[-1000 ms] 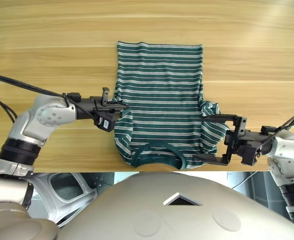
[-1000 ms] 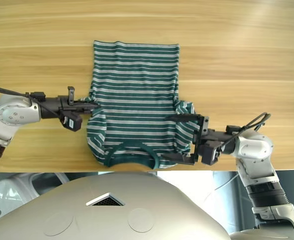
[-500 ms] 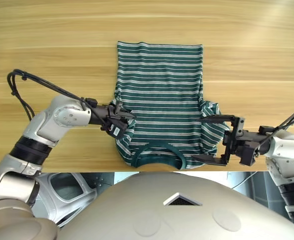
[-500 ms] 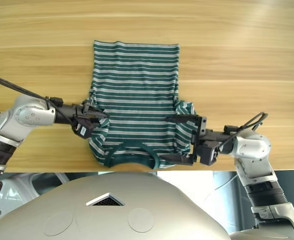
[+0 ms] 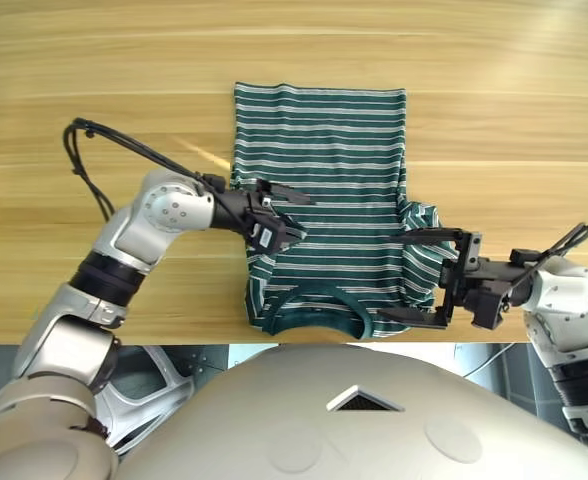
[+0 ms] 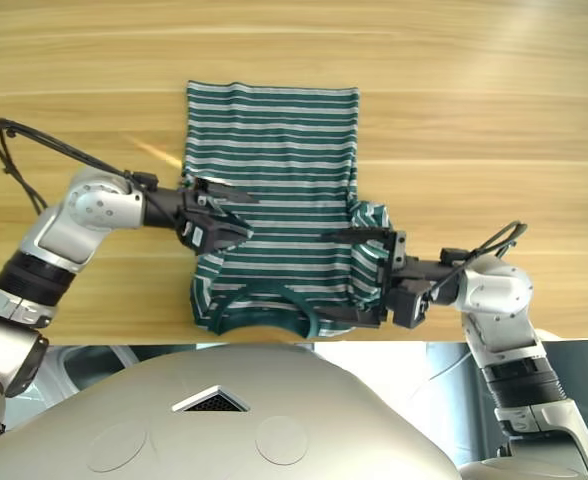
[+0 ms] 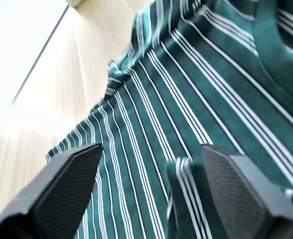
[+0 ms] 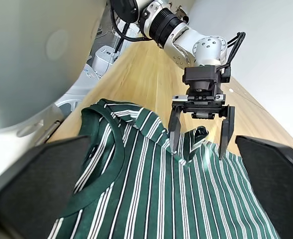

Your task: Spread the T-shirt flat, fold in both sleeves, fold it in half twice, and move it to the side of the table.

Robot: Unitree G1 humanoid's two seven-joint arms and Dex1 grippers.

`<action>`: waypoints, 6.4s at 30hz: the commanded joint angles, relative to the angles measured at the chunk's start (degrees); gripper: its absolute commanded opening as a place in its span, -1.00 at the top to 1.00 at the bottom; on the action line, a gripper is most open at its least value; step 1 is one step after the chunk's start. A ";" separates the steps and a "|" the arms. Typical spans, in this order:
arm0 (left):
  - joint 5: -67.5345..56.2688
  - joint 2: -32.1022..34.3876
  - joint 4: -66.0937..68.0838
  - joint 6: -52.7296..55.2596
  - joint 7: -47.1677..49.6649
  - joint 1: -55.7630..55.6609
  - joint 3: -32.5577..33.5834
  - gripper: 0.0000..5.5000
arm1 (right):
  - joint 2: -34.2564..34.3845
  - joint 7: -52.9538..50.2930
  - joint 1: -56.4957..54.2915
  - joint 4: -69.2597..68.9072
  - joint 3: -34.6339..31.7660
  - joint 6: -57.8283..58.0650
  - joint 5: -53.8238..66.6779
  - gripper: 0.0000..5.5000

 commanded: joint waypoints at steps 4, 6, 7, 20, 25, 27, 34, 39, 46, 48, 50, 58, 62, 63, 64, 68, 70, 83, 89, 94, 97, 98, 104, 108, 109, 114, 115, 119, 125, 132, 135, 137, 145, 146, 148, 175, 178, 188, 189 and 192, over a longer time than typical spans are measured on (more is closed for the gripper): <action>-8.78 -8.64 -1.01 6.01 2.58 2.45 0.57 -0.76 | 0.54 0.22 -1.28 1.08 0.39 0.31 0.89 -0.96; -8.80 -8.44 -1.73 6.44 3.00 2.76 1.08 -0.87 | 0.79 0.11 -1.56 1.28 0.62 0.35 0.86 -0.96; -8.68 -8.33 -1.75 6.45 3.41 2.98 1.47 -0.94 | 0.93 0.09 -1.74 1.37 0.78 0.37 0.82 -0.96; -19.60 1.45 3.60 0.52 9.26 8.28 27.47 -0.95 | -5.90 -16.45 -2.90 9.01 -18.39 3.85 -20.64 -0.96; -18.77 1.72 8.00 -2.43 9.72 11.29 29.56 -0.95 | -11.85 -17.39 6.08 5.57 -25.64 4.78 -25.95 -0.96; -18.58 1.65 8.73 -2.87 10.06 12.14 30.05 -0.95 | -13.66 -16.53 8.20 3.74 -26.74 5.65 -26.55 -0.96; -17.46 -0.02 9.73 -3.49 10.93 12.24 29.39 -0.95 | -14.15 -16.56 10.04 4.66 -21.77 6.82 -29.24 -0.96; -17.18 -0.68 9.87 -3.65 11.10 12.16 29.32 -0.96 | -12.39 -17.28 6.05 9.72 -14.30 7.96 -32.57 -0.77; -17.08 -0.94 10.00 -4.07 11.59 12.47 29.36 -0.96 | -11.81 -18.69 2.19 15.32 -8.11 7.57 -34.60 -0.33; -17.06 -0.95 9.96 -4.17 11.66 12.60 29.39 -0.96 | -12.15 -19.26 2.02 15.75 -7.67 7.33 -34.47 -0.15; -16.99 -1.00 10.03 -4.31 11.79 12.66 29.39 -0.96 | -12.54 -19.83 2.07 15.95 -7.54 7.03 -34.28 0.03; -16.50 -1.21 10.79 -4.59 12.05 12.15 29.21 -0.96 | -13.30 -21.13 2.25 16.04 -7.46 6.11 -33.72 0.60; -16.57 -1.11 11.13 -4.89 12.05 12.21 29.32 -0.96 | -13.61 -21.71 2.36 15.60 -7.69 5.38 -33.06 0.87; -16.61 -1.13 11.13 -4.90 12.05 12.19 29.32 -0.96 | -13.83 -21.82 2.50 15.34 -8.05 5.06 -32.61 0.94; -16.60 -1.19 11.19 -4.96 12.07 12.13 29.27 -0.96 | -14.08 -21.98 2.50 15.19 -8.45 4.84 -32.24 0.99; -16.45 -1.63 11.29 -5.10 12.11 11.82 28.78 -0.96 | -15.31 -22.43 2.09 14.48 -10.04 4.08 -31.12 0.99; -16.31 -1.84 11.31 -5.07 12.21 11.69 28.49 -0.96 | -15.92 -22.46 1.95 13.80 -11.04 3.85 -30.45 0.99; -15.16 -3.13 11.74 -5.54 12.96 11.81 26.80 -0.96 | -16.93 -20.11 -2.31 7.41 -9.40 3.56 -29.43 0.99; -14.90 -3.49 12.18 -5.56 13.22 11.56 26.46 -0.96 | -16.57 -18.94 -4.93 2.63 -6.18 4.44 -30.66 0.99; -14.72 -4.02 12.72 -5.54 13.42 10.90 26.16 -0.96 | -15.77 -16.97 -8.70 -0.74 -1.81 5.36 -32.57 0.99; -14.75 -4.08 13.00 -5.53 13.44 10.54 26.09 -0.96 | -14.52 -16.06 -12.19 -1.26 1.13 6.41 -35.10 0.99; -14.75 -4.10 13.14 -5.58 13.46 10.42 26.08 -0.96 | -14.12 -15.97 -13.37 -1.21 1.96 6.77 -36.08 0.99; -14.92 -4.16 13.73 -5.82 13.43 10.06 26.20 -0.96 | -12.13 -13.74 -19.35 -2.41 6.75 8.21 -38.46 0.99; -15.06 -4.24 13.82 -5.93 13.46 10.18 26.24 -0.96 | -10.78 -10.96 -22.74 -3.66 10.66 9.33 -39.06 0.99; -15.10 -4.25 13.84 -5.95 13.44 10.23 26.25 -0.96 | -10.36 -10.33 -23.27 -3.87 11.53 9.61 -39.26 0.99; -15.20 -4.30 13.91 -6.04 13.45 10.61 26.29 -0.96 | -8.32 -7.42 -25.38 -4.86 16.13 11.01 -40.37 0.99; -15.21 -4.31 13.90 -6.02 13.46 10.65 26.29 -0.96 | -7.83 -6.94 -25.80 -4.87 16.85 11.24 -40.59 0.99; -15.27 -4.49 13.60 -5.88 13.53 10.84 26.20 -0.96 | -6.25 -6.05 -27.38 -4.77 18.72 12.32 -41.12 0.99; -15.10 -5.06 13.85 -5.94 13.73 10.83 25.84 -0.96 | -1.97 -7.39 -30.35 -1.33 20.54 14.40 -43.82 0.99; -15.32 -5.26 13.84 -5.98 13.71 11.27 25.70 -0.96 | 0.16 -9.57 -30.19 -0.24 20.37 17.13 -47.24 0.99; -15.42 -5.31 14.07 -6.01 13.56 11.04 25.62 -0.96 | 0.50 -9.88 -30.00 0.02 20.37 17.73 -47.11 0.90; -15.50 -5.28 14.22 -6.01 13.48 10.92 25.59 -0.96 | 1.02 -10.24 -30.06 0.15 20.20 18.13 -46.39 0.76; -15.83 -5.41 14.53 -5.89 12.87 10.17 25.36 -0.96 | 1.20 -7.73 -29.85 -0.16 19.94 18.60 -39.26 0.11; -15.87 -5.43 14.57 -5.92 12.83 10.13 25.36 -0.96 | 1.27 -7.35 -29.74 -0.48 19.87 18.56 -37.85 0.04; -15.93 -5.64 14.72 -5.88 12.72 10.02 25.19 -0.96 | 1.62 -7.02 -29.60 -0.96 19.52 18.60 -35.05 -0.11; -6.07 10.44 2.56 -11.31 -3.05 30.90 18.19 -0.96 | -9.82 -7.02 -0.21 11.30 1.16 5.53 -22.52 -0.95; -4.35 10.75 2.11 -12.21 -2.44 31.99 15.24 -0.96 | -9.88 -6.91 0.53 10.69 3.14 5.29 -22.79 -0.95; -2.27 16.00 1.37 -13.44 -1.83 34.39 9.79 -0.96 | -10.25 -7.44 1.71 8.22 6.05 4.53 -22.66 -0.95; -1.99 15.81 1.46 -13.44 -1.51 34.07 9.33 -0.96 | -10.17 -7.46 1.72 7.80 6.32 4.49 -22.51 -0.95; -1.72 15.33 1.76 -13.82 -1.00 33.18 7.87 -0.96 | -10.09 -7.74 1.89 6.50 6.99 4.57 -22.42 -0.95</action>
